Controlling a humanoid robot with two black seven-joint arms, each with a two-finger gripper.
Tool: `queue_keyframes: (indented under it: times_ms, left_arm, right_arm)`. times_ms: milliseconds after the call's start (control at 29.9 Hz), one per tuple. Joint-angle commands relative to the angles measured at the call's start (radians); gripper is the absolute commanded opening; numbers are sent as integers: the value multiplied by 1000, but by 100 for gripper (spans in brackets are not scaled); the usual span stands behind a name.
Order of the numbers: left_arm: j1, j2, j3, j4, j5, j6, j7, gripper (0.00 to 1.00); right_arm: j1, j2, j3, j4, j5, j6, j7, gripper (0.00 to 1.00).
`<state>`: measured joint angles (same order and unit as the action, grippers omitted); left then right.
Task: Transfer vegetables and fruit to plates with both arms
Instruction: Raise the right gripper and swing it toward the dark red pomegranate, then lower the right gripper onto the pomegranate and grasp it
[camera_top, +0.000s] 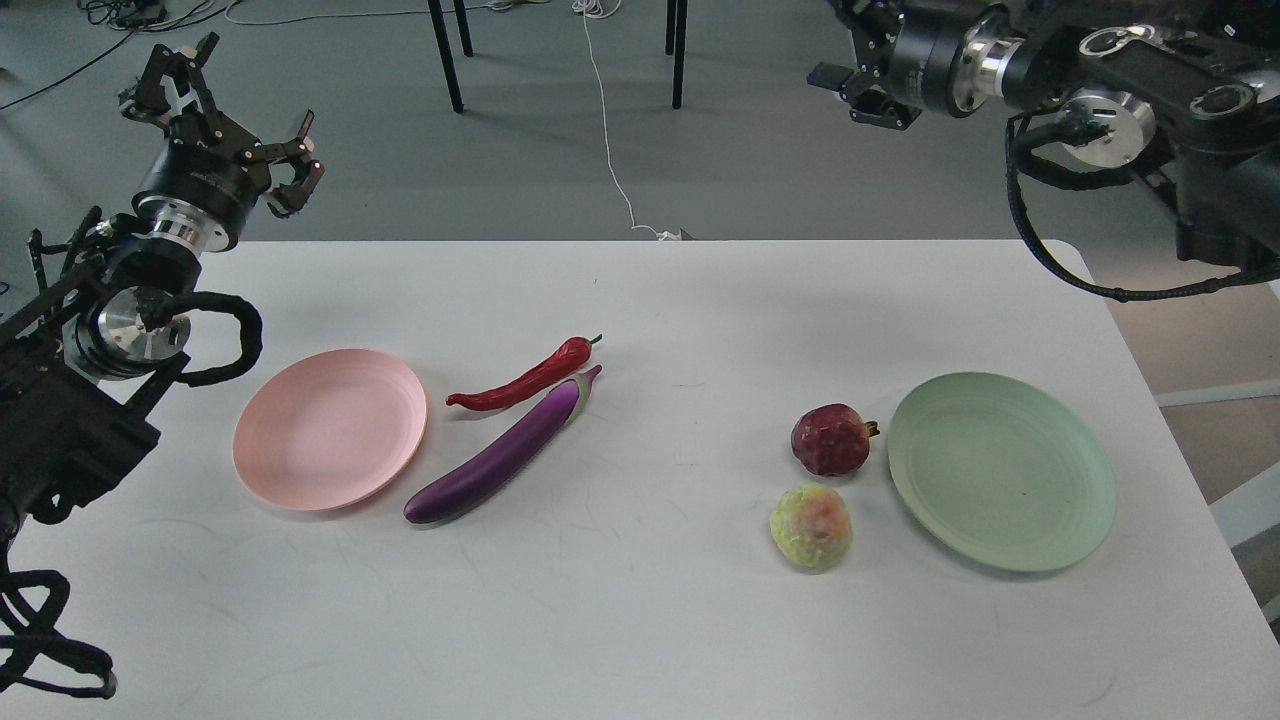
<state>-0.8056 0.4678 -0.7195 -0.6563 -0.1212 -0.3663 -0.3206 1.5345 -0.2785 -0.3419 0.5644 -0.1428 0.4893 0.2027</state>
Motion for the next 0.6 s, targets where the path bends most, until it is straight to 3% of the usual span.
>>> queue_keyframes:
  times_ms: [0, 134, 368, 568]
  left_arm:
    - [2, -3, 0, 0, 0, 0, 0, 98]
    - [0, -14, 0, -11, -2, 7, 6, 98]
    - [-4, -8, 14, -36, 0, 4, 11, 98]
    - [2, -1, 14, -36, 0, 3, 8, 98]
  right_arm:
    - [48, 62, -139, 78, -274, -1, 38, 99]
    - [79, 110, -273, 104, -497, -1, 102, 98]
    - [72, 113, -471, 236, -636, -1, 103, 98]
    - [42, 90, -517, 305, -638, -1, 104, 98]
